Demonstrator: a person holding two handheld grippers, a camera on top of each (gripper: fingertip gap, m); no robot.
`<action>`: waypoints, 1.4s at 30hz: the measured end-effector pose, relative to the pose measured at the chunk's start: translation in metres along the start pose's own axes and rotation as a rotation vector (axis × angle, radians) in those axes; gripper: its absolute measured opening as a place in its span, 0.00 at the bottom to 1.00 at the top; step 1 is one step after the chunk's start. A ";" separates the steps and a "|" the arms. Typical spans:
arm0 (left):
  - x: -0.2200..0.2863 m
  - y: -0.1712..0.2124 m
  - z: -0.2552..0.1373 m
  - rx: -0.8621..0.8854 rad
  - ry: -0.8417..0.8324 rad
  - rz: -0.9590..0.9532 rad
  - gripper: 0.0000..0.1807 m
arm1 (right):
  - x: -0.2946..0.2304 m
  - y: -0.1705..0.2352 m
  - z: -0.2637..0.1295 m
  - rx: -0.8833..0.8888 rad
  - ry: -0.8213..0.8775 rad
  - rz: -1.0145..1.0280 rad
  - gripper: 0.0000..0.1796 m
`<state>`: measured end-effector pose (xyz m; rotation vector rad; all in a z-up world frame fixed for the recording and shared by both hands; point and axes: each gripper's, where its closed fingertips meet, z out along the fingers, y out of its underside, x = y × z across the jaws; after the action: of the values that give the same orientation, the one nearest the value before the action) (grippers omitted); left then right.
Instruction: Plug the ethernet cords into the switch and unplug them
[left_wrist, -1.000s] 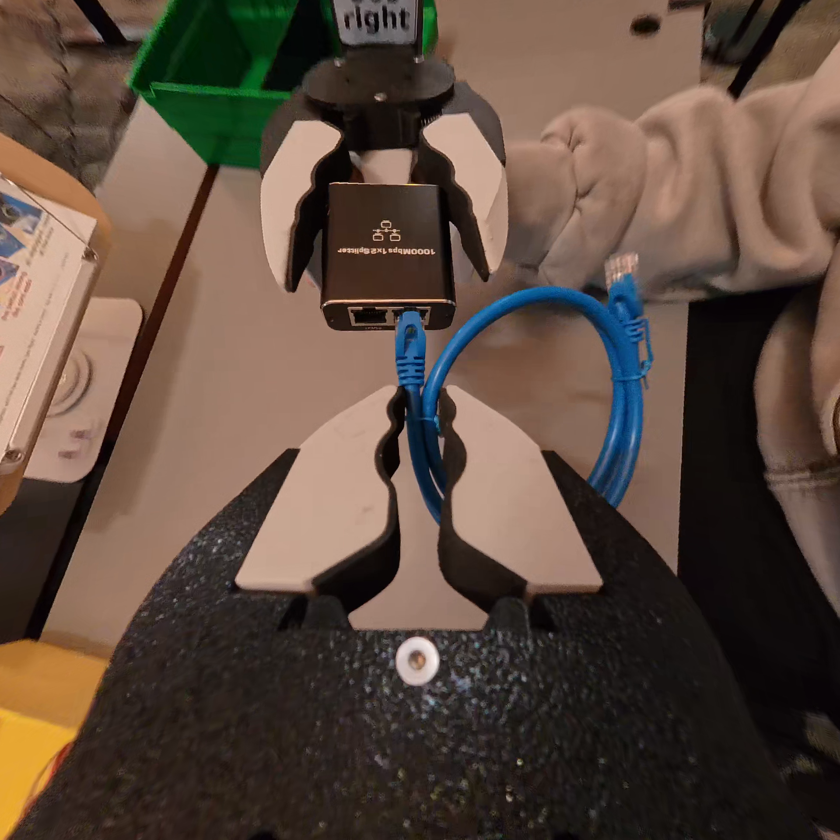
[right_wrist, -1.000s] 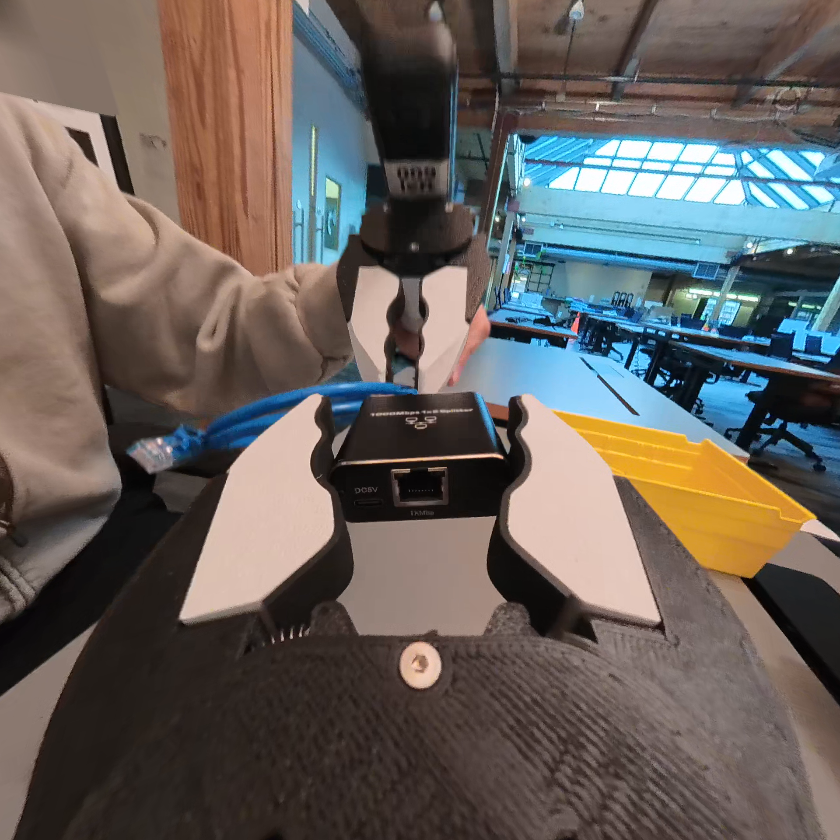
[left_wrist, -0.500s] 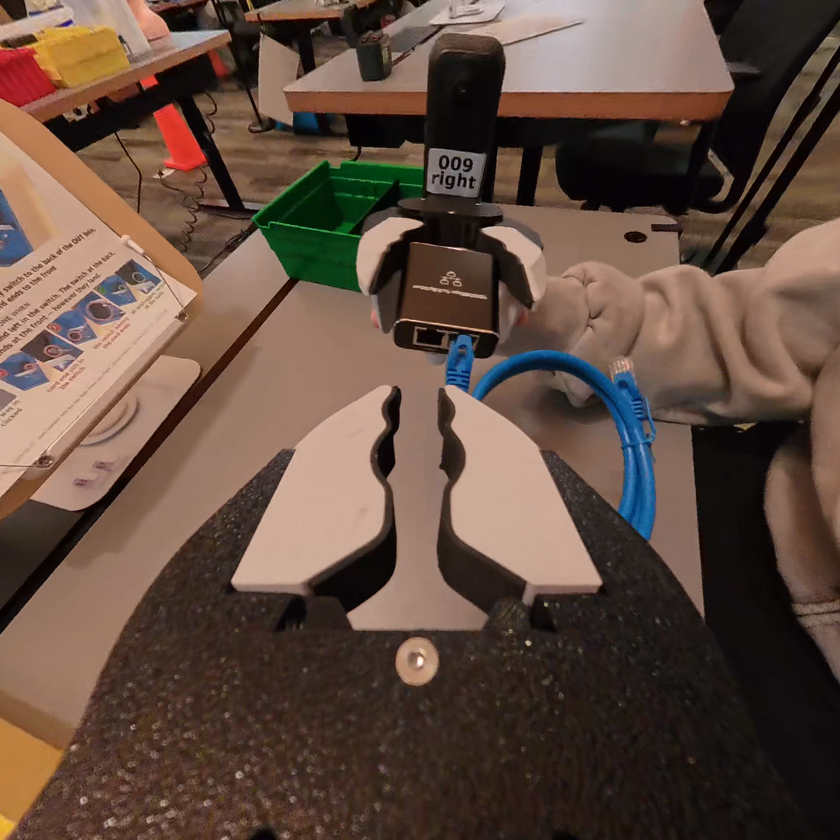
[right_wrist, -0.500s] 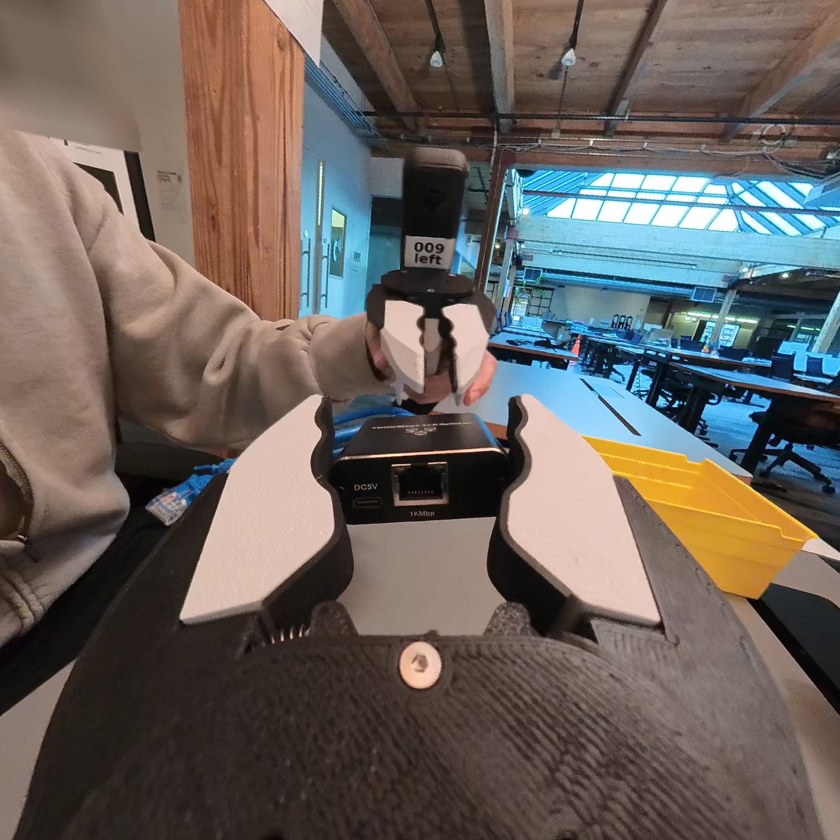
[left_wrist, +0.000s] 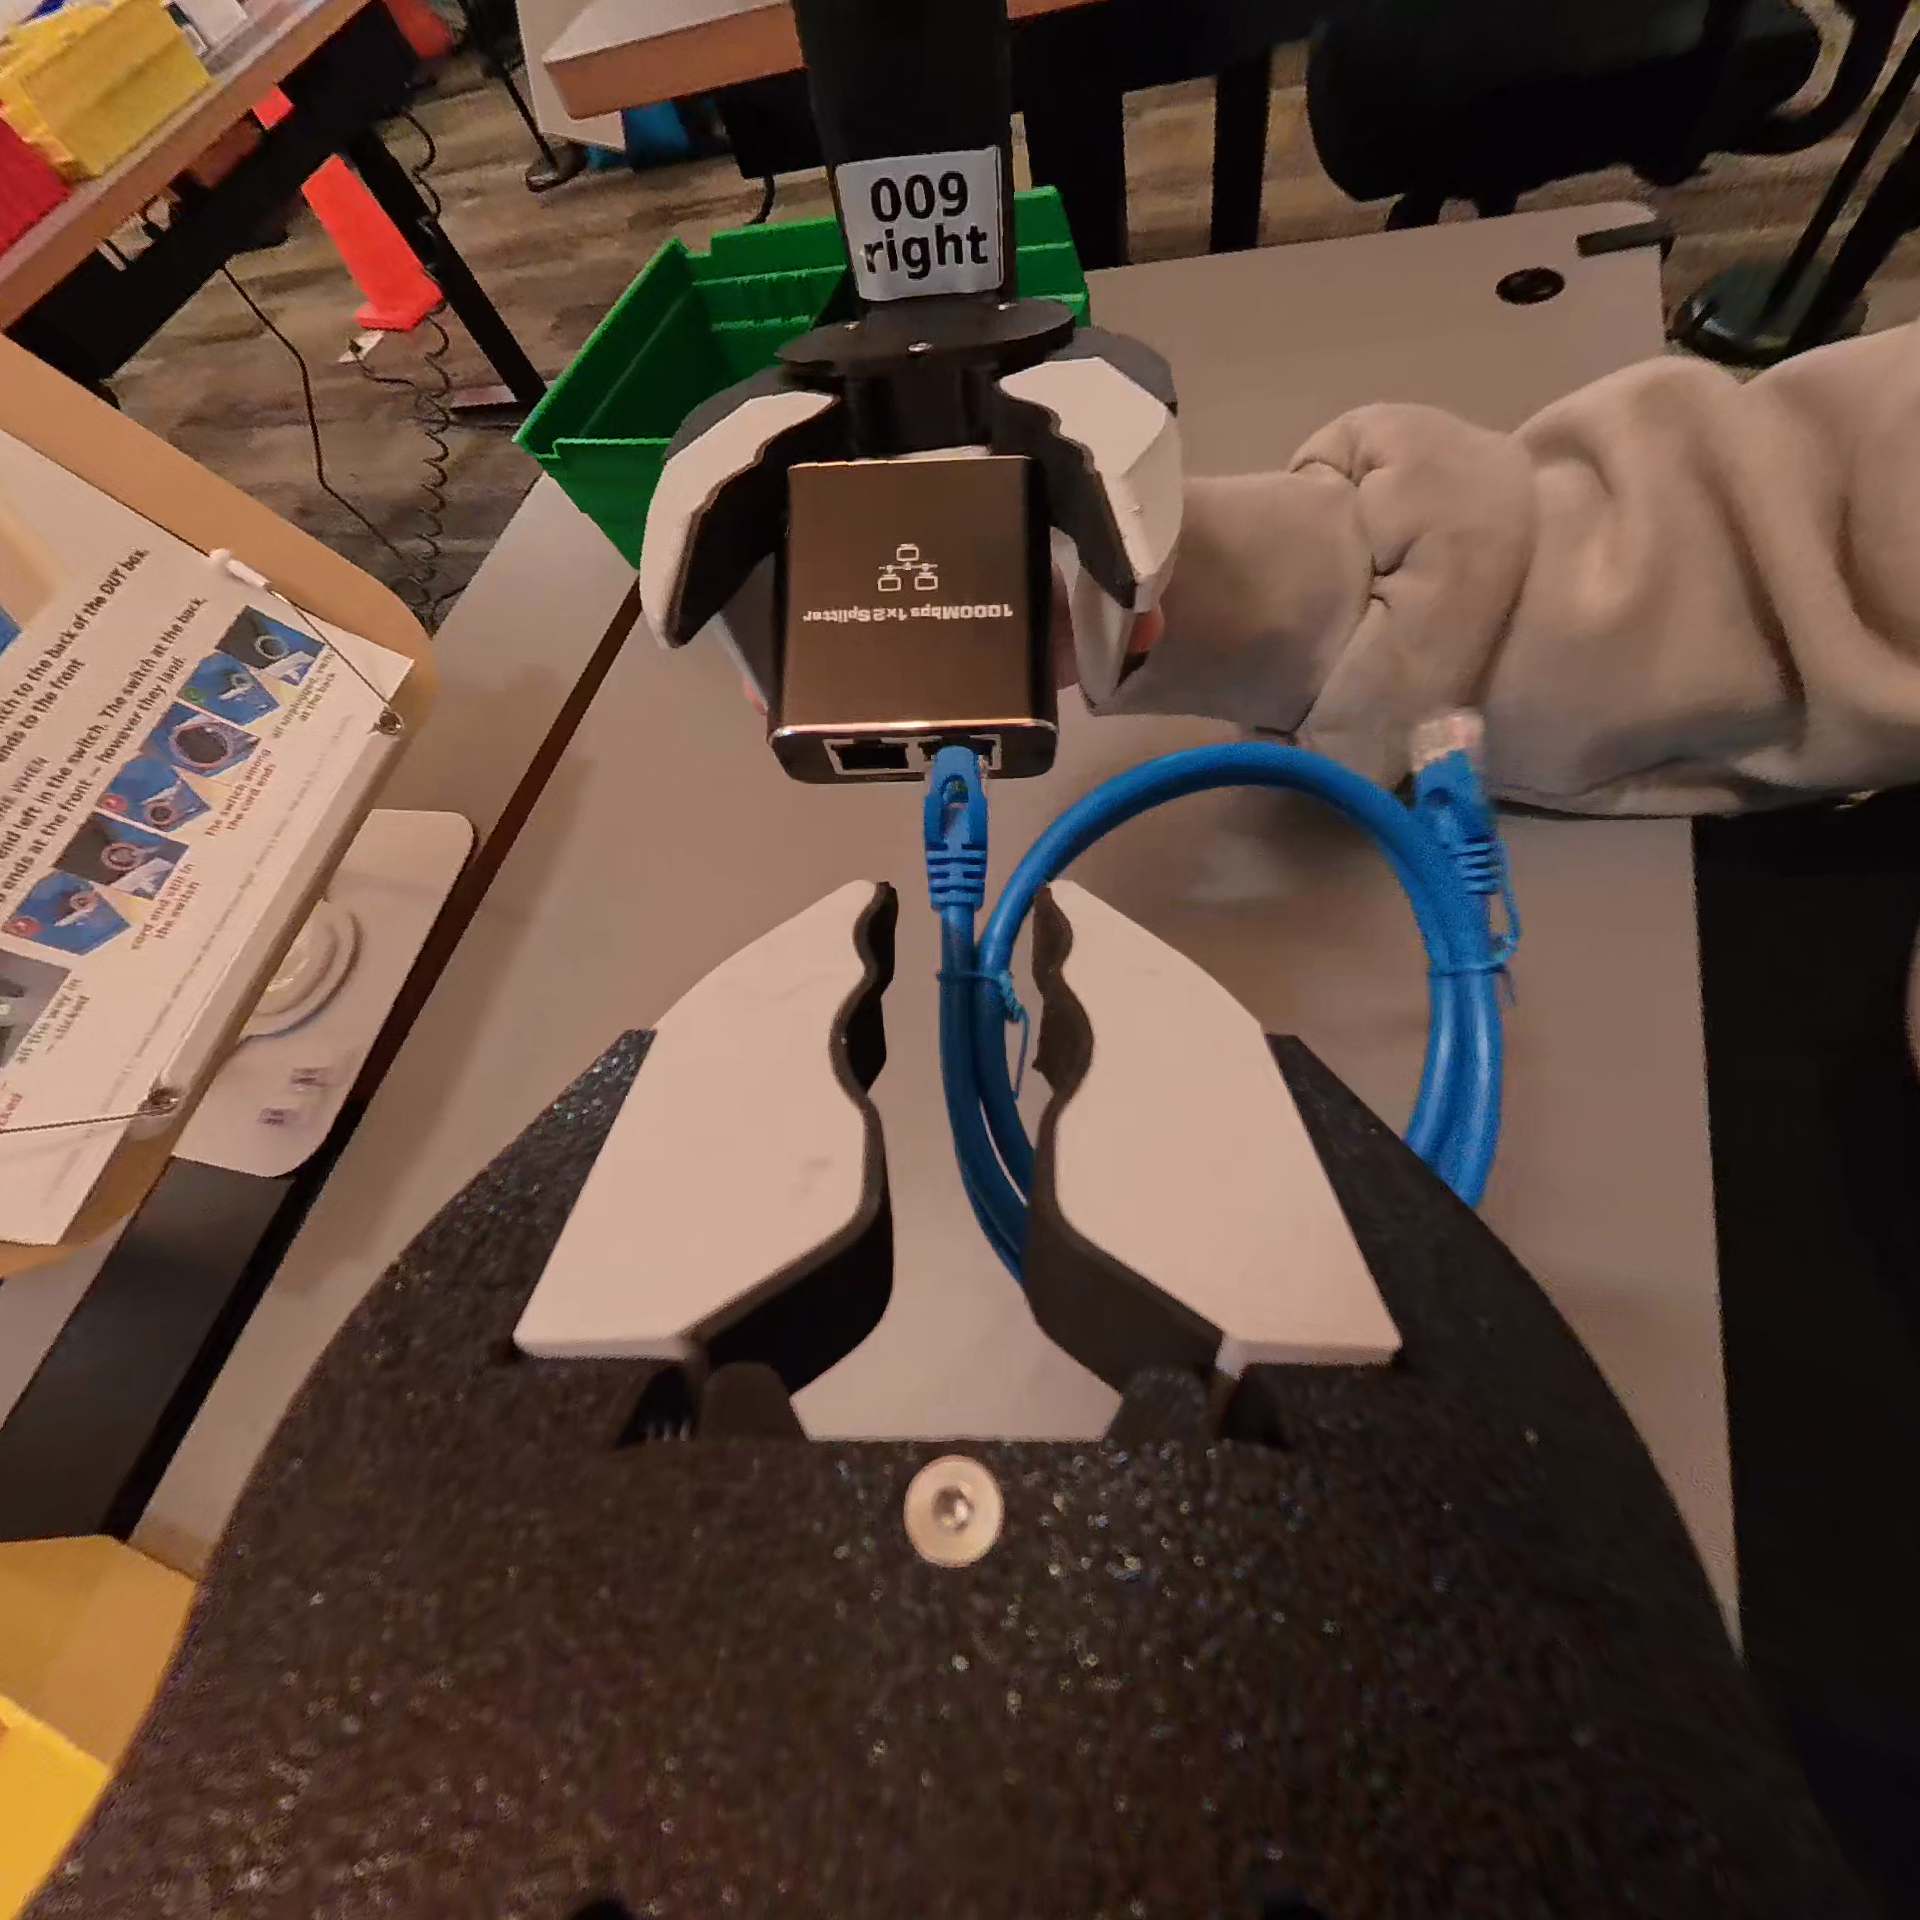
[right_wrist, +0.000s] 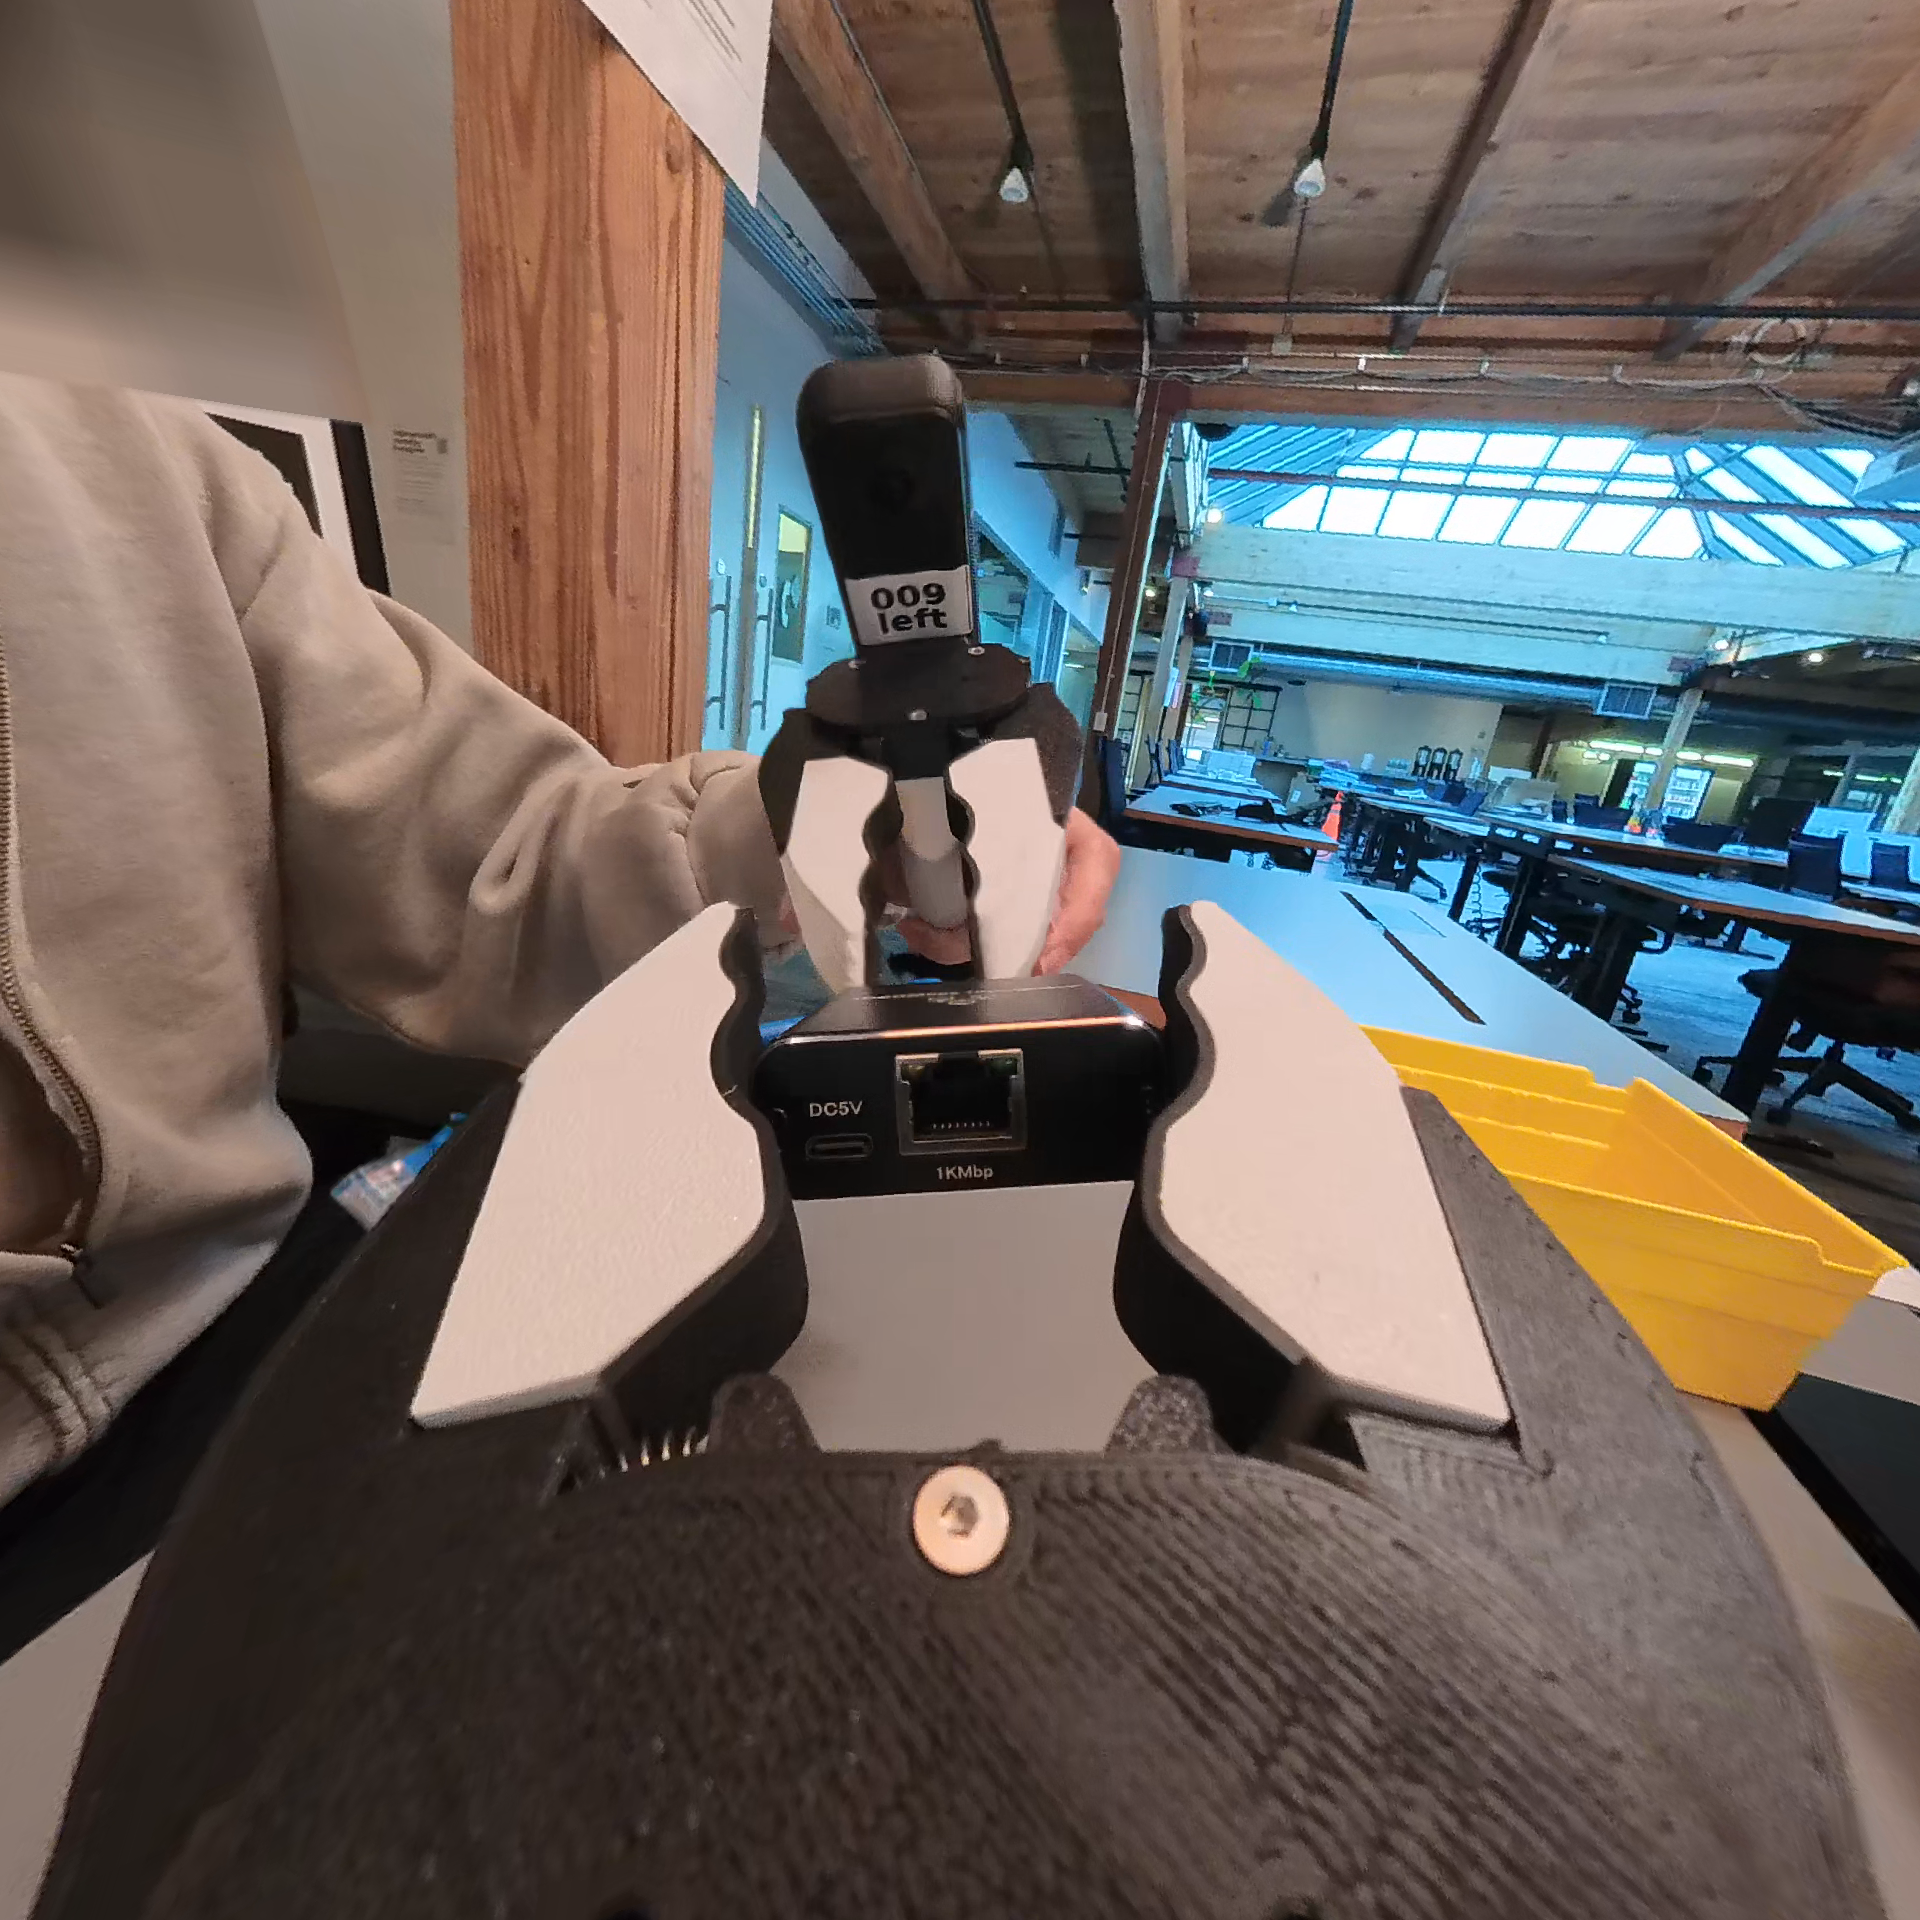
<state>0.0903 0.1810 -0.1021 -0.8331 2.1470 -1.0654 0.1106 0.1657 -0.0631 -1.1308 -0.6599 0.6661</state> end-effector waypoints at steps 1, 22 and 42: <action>0.000 0.001 0.002 -0.008 0.003 0.014 0.13 | 0.000 0.001 0.001 -0.007 0.001 -0.001 0.42; -0.004 0.022 0.011 -0.155 0.004 0.028 0.09 | 0.002 0.027 0.004 -0.178 0.032 -0.032 0.41; -0.008 0.023 -0.009 -0.264 0.016 0.031 0.09 | 0.002 0.022 0.000 -0.191 0.052 -0.073 0.35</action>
<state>0.0825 0.2026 -0.1149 -0.9080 2.3386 -0.7854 0.1084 0.1736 -0.0840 -1.2892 -0.7282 0.5180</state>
